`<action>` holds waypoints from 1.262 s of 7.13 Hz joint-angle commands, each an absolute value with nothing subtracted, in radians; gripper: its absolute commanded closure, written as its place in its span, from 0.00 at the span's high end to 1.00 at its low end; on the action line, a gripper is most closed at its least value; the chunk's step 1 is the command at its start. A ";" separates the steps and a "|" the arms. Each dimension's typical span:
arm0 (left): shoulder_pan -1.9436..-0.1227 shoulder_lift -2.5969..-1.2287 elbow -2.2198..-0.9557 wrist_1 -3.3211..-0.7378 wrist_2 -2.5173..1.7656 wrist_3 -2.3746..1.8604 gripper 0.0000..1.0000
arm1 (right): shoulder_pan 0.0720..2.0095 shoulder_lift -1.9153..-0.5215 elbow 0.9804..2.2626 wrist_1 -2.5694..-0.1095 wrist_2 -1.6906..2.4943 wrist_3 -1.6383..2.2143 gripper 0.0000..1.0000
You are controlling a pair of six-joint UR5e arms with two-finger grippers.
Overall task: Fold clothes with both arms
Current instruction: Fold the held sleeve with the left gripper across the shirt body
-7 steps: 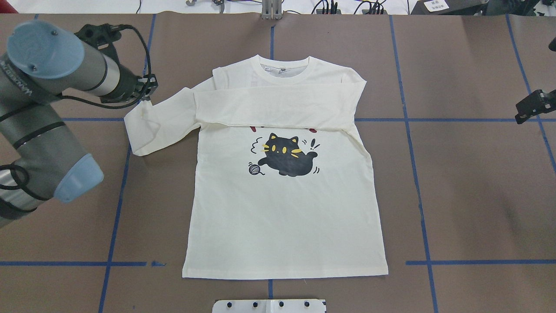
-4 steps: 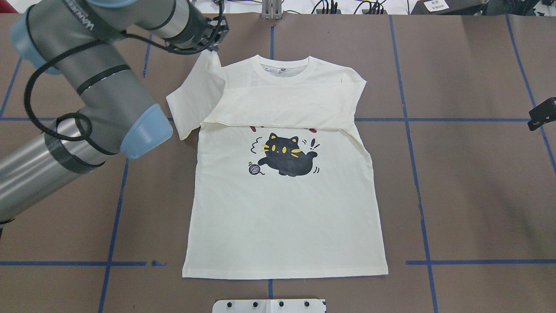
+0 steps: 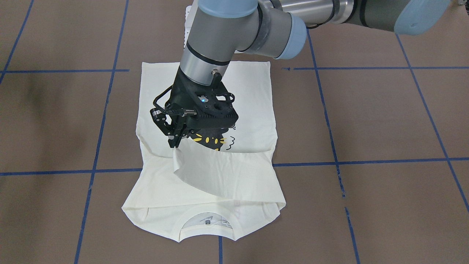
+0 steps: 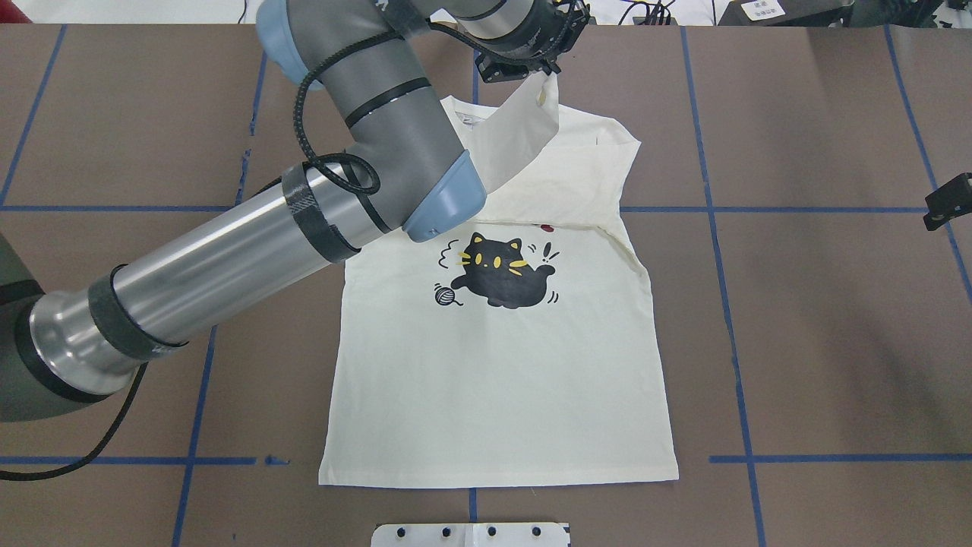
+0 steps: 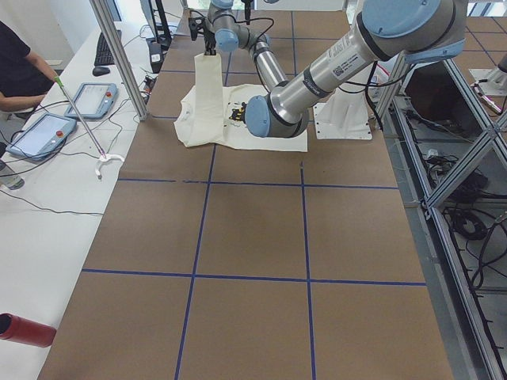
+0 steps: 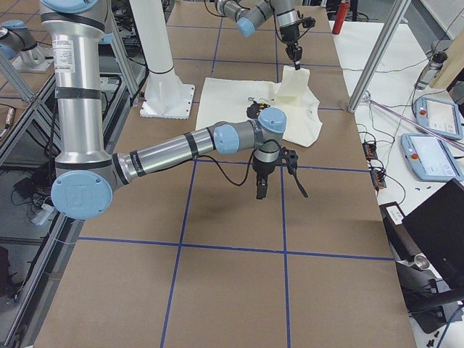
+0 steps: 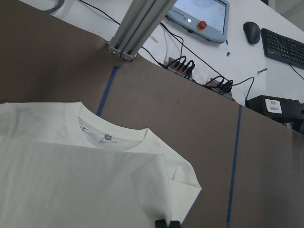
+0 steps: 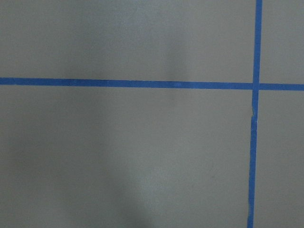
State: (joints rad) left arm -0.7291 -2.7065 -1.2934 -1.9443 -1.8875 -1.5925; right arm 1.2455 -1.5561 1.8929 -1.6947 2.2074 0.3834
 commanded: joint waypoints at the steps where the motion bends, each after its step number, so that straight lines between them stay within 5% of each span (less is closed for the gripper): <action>1: -0.660 -2.718 -1.162 -2.068 -1.795 -1.623 0.00 | 1.246 -1.551 1.890 -1.695 2.207 0.385 1.00; 3: -0.544 -2.834 -0.944 -2.160 -1.656 -1.669 0.00 | 1.244 -1.545 1.881 -1.694 2.209 0.385 1.00; 4: -0.484 -2.897 -0.877 -2.172 -1.590 -1.722 0.30 | 1.244 -1.537 1.881 -1.694 2.215 0.387 1.00; 5: -0.474 -2.919 -0.873 -2.186 -1.588 -1.723 0.99 | 1.244 -1.526 1.876 -1.695 2.218 0.388 1.00; 8: -0.477 -2.886 -0.891 -2.181 -1.594 -1.587 1.00 | 1.244 -1.491 1.859 -1.694 2.250 0.391 1.00; 9: -0.479 -2.805 -0.995 -2.166 -1.615 -1.553 1.00 | 1.244 -1.482 1.873 -1.692 2.267 0.437 1.00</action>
